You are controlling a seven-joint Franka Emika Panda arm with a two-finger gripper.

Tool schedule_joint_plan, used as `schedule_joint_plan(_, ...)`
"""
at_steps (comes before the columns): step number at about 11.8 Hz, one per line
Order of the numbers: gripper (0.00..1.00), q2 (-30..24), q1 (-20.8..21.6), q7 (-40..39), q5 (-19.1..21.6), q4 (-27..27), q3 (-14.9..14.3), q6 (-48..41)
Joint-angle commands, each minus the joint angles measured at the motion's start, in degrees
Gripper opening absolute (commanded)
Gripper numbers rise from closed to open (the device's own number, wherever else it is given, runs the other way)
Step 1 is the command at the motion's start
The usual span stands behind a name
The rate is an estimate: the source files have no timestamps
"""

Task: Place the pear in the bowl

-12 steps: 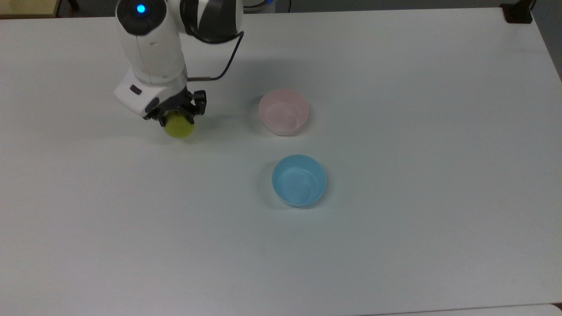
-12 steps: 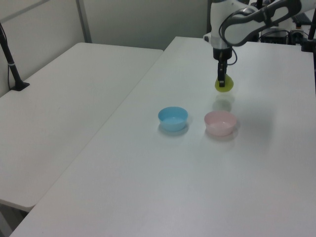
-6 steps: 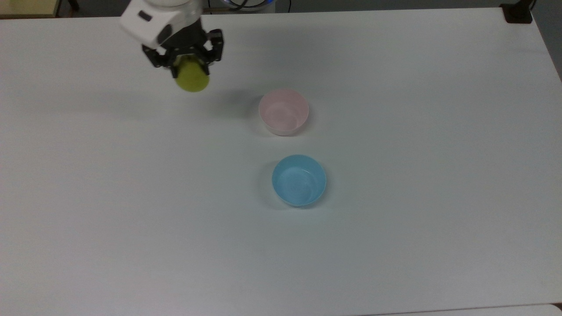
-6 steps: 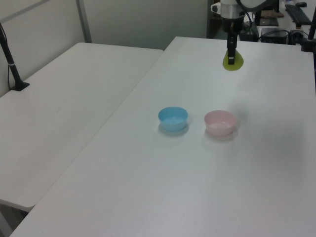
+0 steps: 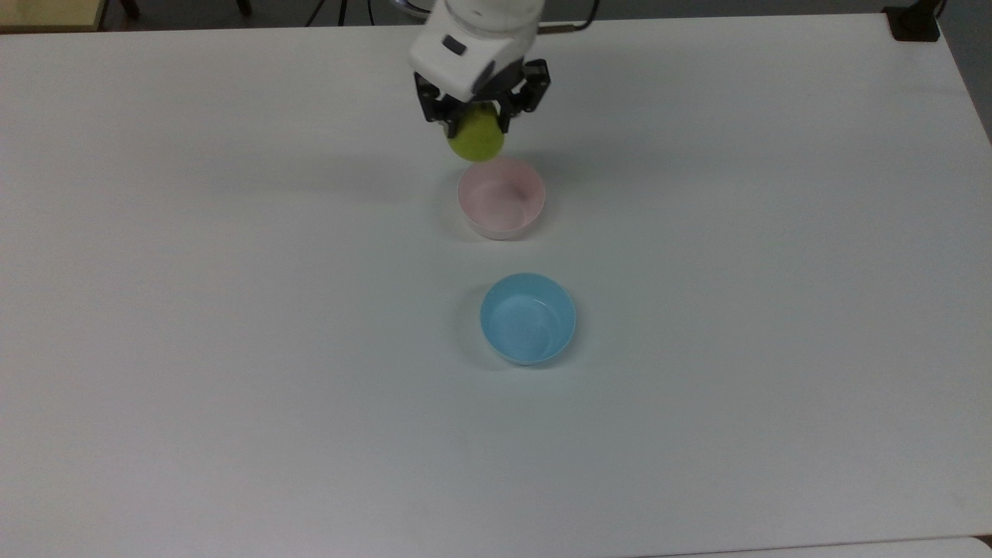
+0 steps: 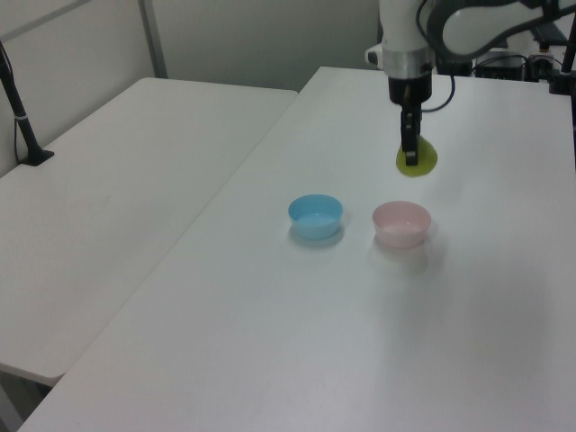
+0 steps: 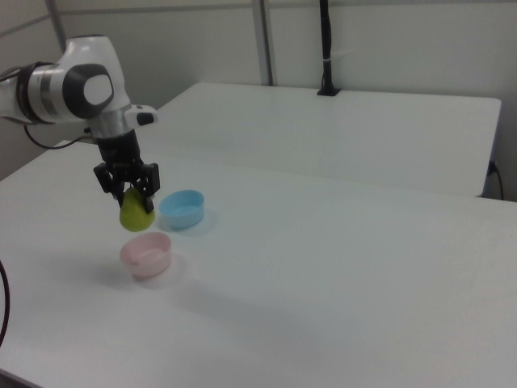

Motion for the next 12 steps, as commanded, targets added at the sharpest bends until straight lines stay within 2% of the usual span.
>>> schedule_joint_plan(1,0.32,4.39,2.79,3.59,0.37,-1.38,-0.80,5.78)
schedule_joint_plan(6,0.33,7.74,2.97,3.59,0.28,-4.28,-0.80,11.67)
schedule_joint_plan(8,0.36,8.96,2.97,3.59,0.28,-4.37,-0.80,11.85)
schedule_joint_plan(10,0.47,9.32,2.97,3.59,0.28,-4.37,-0.80,11.85)
schedule_joint_plan(11,0.68,9.32,2.88,3.59,0.28,-4.37,-0.88,11.85)
schedule_joint_plan(12,0.81,9.32,2.80,3.59,0.19,-4.28,-0.88,11.85)
